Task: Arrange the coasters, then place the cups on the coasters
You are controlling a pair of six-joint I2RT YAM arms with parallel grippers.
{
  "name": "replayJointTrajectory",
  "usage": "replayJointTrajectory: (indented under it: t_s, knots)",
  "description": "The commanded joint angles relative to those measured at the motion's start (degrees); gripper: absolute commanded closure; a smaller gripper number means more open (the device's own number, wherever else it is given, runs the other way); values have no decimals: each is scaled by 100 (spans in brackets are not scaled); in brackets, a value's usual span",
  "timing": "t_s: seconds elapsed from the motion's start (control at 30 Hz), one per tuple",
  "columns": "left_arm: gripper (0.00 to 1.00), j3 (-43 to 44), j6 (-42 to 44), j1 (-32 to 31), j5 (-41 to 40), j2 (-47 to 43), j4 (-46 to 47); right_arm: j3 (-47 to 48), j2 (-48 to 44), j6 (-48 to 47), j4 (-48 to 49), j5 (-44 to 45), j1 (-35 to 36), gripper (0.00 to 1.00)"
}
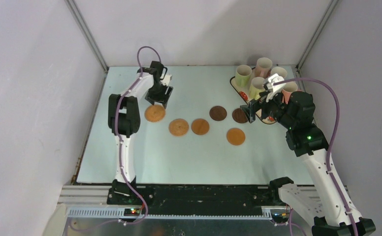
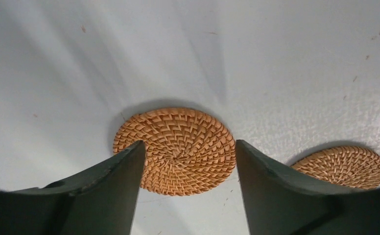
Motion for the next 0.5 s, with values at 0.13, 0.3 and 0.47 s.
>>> replayJointTrajectory:
  t_s: [0.13,0.3,0.47]
  knots:
    - [5,-1235,-841,316,894,-1391,743,4,102,-63,221,79,68,0]
    - [0,-2280,-1215,377,1523,-1513,1200,-40,137,-80,302,165,167,0]
    - [0,-2582,-1599,376,1849,-1462,1550,-55,125,-62,327,201,133,0]
